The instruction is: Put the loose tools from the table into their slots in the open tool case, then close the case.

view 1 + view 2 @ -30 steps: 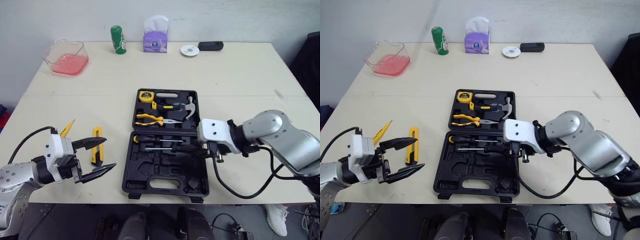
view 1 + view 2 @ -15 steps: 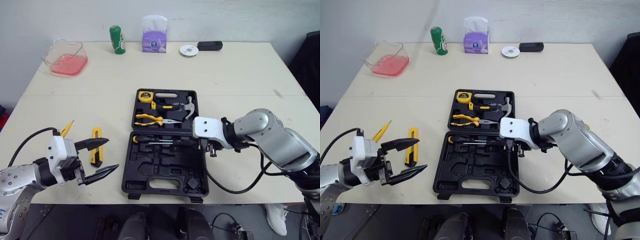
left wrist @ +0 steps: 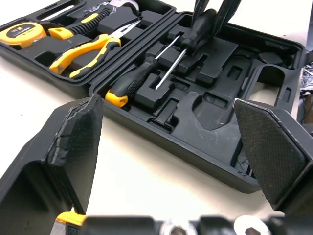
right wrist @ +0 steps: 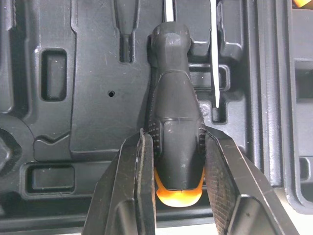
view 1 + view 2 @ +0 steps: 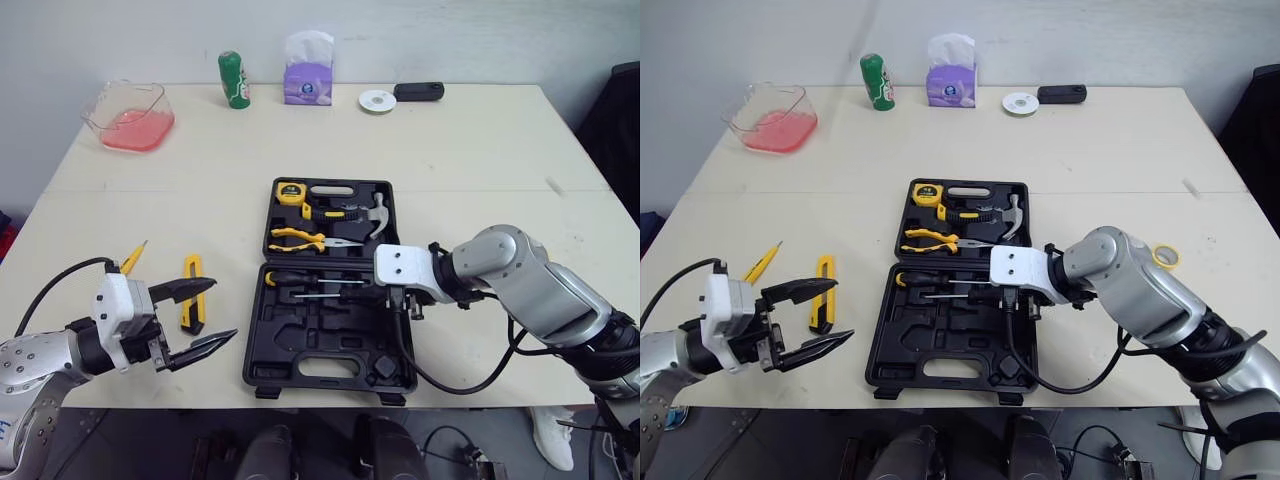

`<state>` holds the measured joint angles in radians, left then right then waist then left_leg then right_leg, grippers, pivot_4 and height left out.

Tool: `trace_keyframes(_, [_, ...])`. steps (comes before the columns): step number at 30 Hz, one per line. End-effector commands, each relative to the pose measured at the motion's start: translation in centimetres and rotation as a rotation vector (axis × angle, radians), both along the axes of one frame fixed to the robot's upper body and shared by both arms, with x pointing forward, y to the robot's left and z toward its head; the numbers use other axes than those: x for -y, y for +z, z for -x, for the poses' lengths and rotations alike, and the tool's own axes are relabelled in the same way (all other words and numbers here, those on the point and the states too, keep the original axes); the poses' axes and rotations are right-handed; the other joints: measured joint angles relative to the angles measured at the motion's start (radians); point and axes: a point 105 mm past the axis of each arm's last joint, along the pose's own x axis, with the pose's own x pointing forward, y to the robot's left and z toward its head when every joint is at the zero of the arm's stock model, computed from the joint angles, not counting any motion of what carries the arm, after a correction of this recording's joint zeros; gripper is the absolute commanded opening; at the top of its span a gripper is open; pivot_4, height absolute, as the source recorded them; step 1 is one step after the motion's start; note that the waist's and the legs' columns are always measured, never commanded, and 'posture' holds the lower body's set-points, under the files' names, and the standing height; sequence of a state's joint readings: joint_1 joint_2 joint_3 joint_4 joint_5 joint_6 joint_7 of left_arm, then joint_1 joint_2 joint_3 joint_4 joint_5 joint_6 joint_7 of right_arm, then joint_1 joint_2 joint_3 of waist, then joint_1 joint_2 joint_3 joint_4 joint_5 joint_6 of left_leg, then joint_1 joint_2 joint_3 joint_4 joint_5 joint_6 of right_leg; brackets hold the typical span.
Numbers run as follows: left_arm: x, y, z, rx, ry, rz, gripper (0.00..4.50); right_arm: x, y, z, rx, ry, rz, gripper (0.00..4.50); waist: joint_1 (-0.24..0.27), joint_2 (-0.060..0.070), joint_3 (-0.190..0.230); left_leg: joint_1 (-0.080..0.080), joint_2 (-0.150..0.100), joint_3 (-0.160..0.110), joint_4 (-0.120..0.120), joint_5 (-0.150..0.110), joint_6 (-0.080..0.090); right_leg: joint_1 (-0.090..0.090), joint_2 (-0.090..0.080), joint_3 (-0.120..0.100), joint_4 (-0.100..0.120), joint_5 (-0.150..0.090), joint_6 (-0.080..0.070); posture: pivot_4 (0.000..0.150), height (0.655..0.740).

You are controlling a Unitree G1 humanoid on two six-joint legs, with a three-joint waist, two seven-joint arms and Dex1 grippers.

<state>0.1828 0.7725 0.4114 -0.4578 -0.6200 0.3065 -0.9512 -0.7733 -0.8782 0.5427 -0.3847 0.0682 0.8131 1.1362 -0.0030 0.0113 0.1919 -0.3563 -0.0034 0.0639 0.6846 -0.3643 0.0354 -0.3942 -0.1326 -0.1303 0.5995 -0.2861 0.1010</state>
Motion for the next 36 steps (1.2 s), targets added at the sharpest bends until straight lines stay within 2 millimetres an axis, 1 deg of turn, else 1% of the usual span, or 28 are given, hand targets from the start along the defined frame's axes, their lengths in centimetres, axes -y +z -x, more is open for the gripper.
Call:
trace_keyframes(1, [0.1,0.8,0.2,0.043,-0.004,-0.012,4.5,-0.5,0.4,0.0,0.007,0.006,-0.004,0.95,0.0,0.0,0.0,0.0,0.0,0.0,0.0,0.0,0.0,0.0,0.0,0.0,0.0,0.0,0.0,0.15,0.74])
trace_keyframes(10, [0.0,0.9,0.0,0.062,0.007,-0.011,4.5,-0.2,0.3,-0.4,0.007,-0.021,0.003,0.95,-0.001,0.0,0.0,0.0,0.0,0.0,0.0,0.0,0.0,0.0,0.0,0.0,0.0,0.0,0.0,0.15,0.74])
trace_keyframes(11, [0.0,1.0,0.0,0.062,0.007,-0.009,4.5,0.1,0.4,-0.1,-0.005,-0.008,0.019,1.99,-0.001,0.0,0.0,0.0,0.0,0.0,0.0,0.0,0.0,0.0,0.0,0.0,0.0,0.0,0.0,0.15,0.74])
trace_keyframes(12, [0.0,1.0,0.0,0.062,0.007,-0.008,4.5,0.3,0.4,0.0,-0.015,0.003,0.031,2.37,-0.001,0.0,0.0,0.0,0.0,0.0,0.0,0.0,0.0,0.0,0.0,0.0,0.0,0.0,0.0,0.15,0.74])
trace_keyframes(15, [0.0,1.0,0.1,0.066,0.009,-0.012,4.5,0.5,1.6,-0.7,0.022,-0.014,-0.014,3.8,-0.001,0.0,0.0,0.0,0.0,0.0,0.0,0.0,0.0,0.0,0.0,0.0,0.0,0.0,0.0,0.15,0.74])
trace_keyframes(16, [-0.1,0.9,0.1,0.064,0.01,-0.013,4.5,0.9,2.3,-1.0,0.028,-0.023,-0.023,4.32,-0.001,0.0,0.0,0.0,0.0,0.0,0.0,0.0,0.0,0.0,0.0,0.0,0.0,0.0,0.0,0.15,0.74])
trace_keyframes(19, [-0.1,0.8,0.2,0.056,0.012,-0.007,4.5,1.6,3.9,-1.1,0.026,-0.012,-0.052,4.32,0.0,0.0,0.0,0.0,0.0,0.0,0.0,0.0,0.0,0.0,0.0,0.0,0.0,0.0,0.0,0.15,0.74])
trace_keyframes(22, [0.1,0.7,0.2,0.053,0.009,0.004,4.5,1.0,5.5,-0.8,0.025,0.065,-0.206,4.32,0.0,0.0,0.0,0.0,0.0,0.0,0.0,0.0,0.0,0.0,0.0,0.0,-0.001,0.0,0.0,0.15,0.74])
trace_keyframes(23, [0.2,0.7,0.2,0.053,0.005,0.006,4.5,0.9,5.7,-0.4,0.008,0.101,-0.268,4.32,0.0,0.0,0.0,0.0,0.0,0.0,0.0,0.0,0.0,0.0,0.0,0.0,0.0,0.0,0.0,0.15,0.74])
trace_keyframes(24, [0.4,0.7,0.2,0.052,-0.001,0.012,4.5,0.7,6.0,0.3,-0.043,0.154,-0.37,4.32,0.0,-0.001,0.0,0.0,0.0,0.0,0.0,0.0,0.0,0.0,0.0,0.0,0.0,0.0,0.0,0.15,0.74])
trace_keyframes(26, [0.7,0.7,0.5,0.021,-0.034,0.042,4.5,0.9,6.3,1.6,-0.153,0.233,-0.559,3.82,0.001,-0.003,-0.001,0.0,0.0,0.0,-0.001,0.0,0.0,0.001,0.001,-0.001,-0.001,0.0,0.0,0.15,0.74])
trace_keyframes(28, [1.0,0.7,0.6,-0.003,-0.053,0.055,4.5,1.4,5.6,1.8,-0.202,0.237,-0.615,3.04,0.003,-0.002,-0.001,0.0,0.0,0.0,0.0,0.0,0.0,0.002,0.001,-0.001,-0.001,0.0,0.0,0.15,0.74])
trace_keyframes(29, [1.0,0.8,0.5,0.006,-0.051,0.05,4.5,1.4,5.4,1.9,-0.201,0.256,-0.648,2.43,0.002,-0.002,-0.001,0.0,0.0,0.0,0.0,0.0,0.001,0.002,0.0,-0.001,0.0,0.0,0.0,0.15,0.74])
trace_keyframes(30, [1.0,0.9,0.3,0.016,-0.05,0.043,4.5,1.2,4.9,1.5,-0.191,0.242,-0.691,2.15,0.002,-0.002,-0.001,0.0,-0.001,0.0,0.0,0.0,0.001,0.002,0.0,-0.001,0.0,0.0,0.0,0.15,0.74])
trace_keyframes(31, [1.0,0.9,0.2,0.024,-0.049,0.039,4.5,1.0,4.6,1.3,-0.182,0.232,-0.722,1.73,0.002,-0.003,-0.001,0.0,-0.001,0.0,0.0,0.001,0.001,0.002,0.0,-0.001,0.0,0.0,0.0,0.15,0.74])
trace_keyframes(32, [1.1,1.0,0.1,0.028,-0.051,0.038,4.5,0.8,4.2,0.8,-0.178,0.208,-0.765,1.22,0.002,-0.003,-0.001,0.001,0.0,0.0,0.0,0.001,0.001,0.002,0.0,-0.001,0.0,0.0,0.0,0.15,0.74])
trace_keyframes(33, [1.1,1.0,0.0,0.029,-0.053,0.038,4.5,0.6,3.9,0.4,-0.176,0.19,-0.79,0.61,0.002,-0.003,-0.001,0.001,0.0,0.0,0.0,0.001,0.001,0.002,0.0,-0.001,0.001,0.0,0.0,0.15,0.74])
trace_keyframes(34, [1.2,1.1,-0.1,0.028,-0.057,0.04,4.5,0.4,3.2,0.2,-0.143,0.206,-0.769,0.19,0.0,-0.003,-0.001,0.002,0.0,0.0,0.0,0.001,0.001,0.002,0.0,0.0,0.001,0.0,0.0,0.15,0.74])
trace_keyframes(35, [1.3,1.1,-0.2,0.031,-0.061,0.038,4.5,0.0,2.5,0.1,-0.125,0.223,-0.75,0.08,-0.001,-0.003,-0.001,0.002,0.0,0.0,0.0,0.0,0.001,0.002,0.0,0.0,0.002,0.0,0.0,0.15,0.74])
trace_keyframes(36, [1.3,1.2,-0.2,0.034,-0.065,0.037,4.5,-0.2,2.0,0.0,-0.113,0.24,-0.732,0.08,-0.001,-0.002,-0.001,0.002,0.0,0.001,0.0,0.0,0.001,0.001,0.001,0.0,0.002,0.0,0.0,0.15,0.74])
